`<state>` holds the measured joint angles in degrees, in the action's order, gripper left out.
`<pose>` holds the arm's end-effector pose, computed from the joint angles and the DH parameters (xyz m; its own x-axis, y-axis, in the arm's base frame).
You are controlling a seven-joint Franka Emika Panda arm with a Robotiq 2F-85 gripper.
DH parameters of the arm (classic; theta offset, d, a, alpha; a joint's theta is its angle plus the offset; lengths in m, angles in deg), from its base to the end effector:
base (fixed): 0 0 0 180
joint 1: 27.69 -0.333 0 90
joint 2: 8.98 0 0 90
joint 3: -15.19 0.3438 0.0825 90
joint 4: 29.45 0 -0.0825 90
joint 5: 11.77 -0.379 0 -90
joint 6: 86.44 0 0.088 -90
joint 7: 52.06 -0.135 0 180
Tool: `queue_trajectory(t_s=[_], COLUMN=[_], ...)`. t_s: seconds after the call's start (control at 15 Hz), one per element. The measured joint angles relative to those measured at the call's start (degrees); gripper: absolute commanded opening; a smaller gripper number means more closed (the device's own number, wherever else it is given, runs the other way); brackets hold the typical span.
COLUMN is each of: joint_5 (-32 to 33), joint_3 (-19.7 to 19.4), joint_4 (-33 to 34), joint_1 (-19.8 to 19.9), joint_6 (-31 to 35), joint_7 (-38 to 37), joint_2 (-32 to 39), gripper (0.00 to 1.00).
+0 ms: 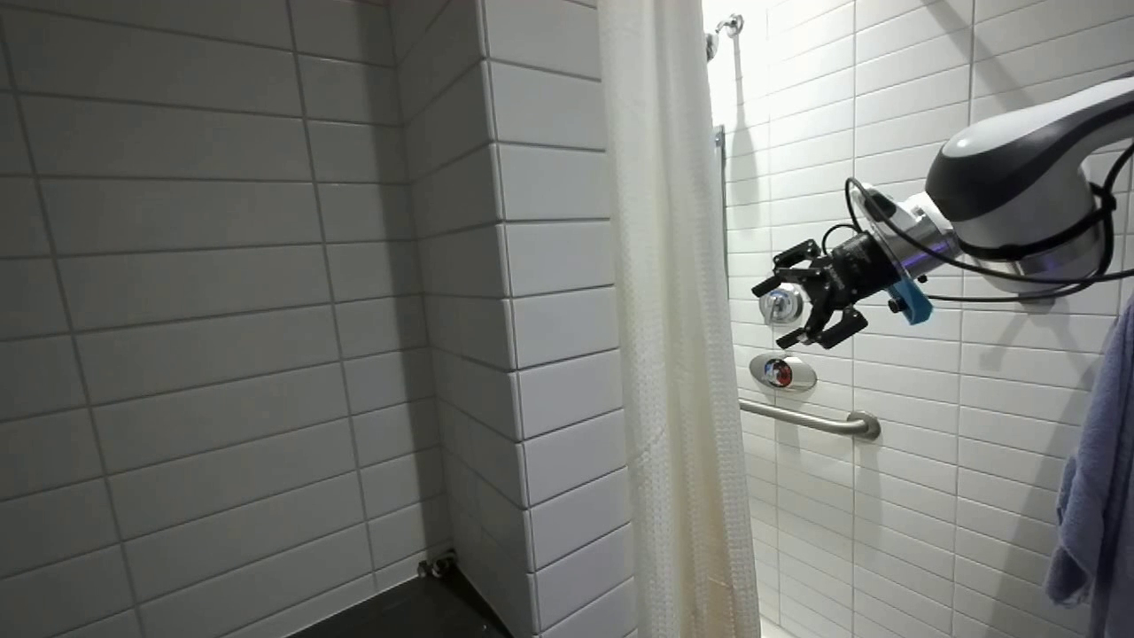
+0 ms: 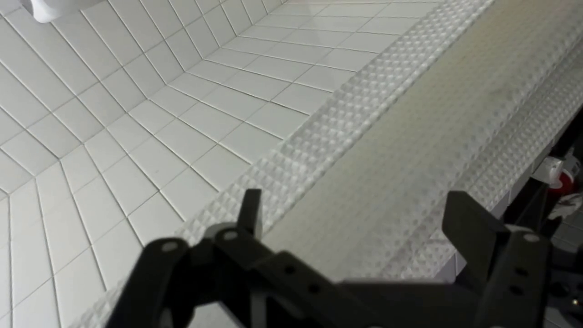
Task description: Pull the curtain to the right
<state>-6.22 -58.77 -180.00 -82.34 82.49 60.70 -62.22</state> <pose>0.4324 -0.1626 0.4131 -0.2188 0.8487 0.4816 0.6633 -0.2327 0.7113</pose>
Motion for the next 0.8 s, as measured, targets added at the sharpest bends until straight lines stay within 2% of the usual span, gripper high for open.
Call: queue_trajectory(t_s=[0.27,0.8], joint_5=[-0.01,-0.01], joint_3=[1.32,0.85], joint_4=[-0.08,-0.04], joint_1=[0.08,0.02], joint_6=[0.01,0.00], joint_7=[-1.09,-1.08], joint_2=[1.10,0.97], gripper=[1.00,1.00])
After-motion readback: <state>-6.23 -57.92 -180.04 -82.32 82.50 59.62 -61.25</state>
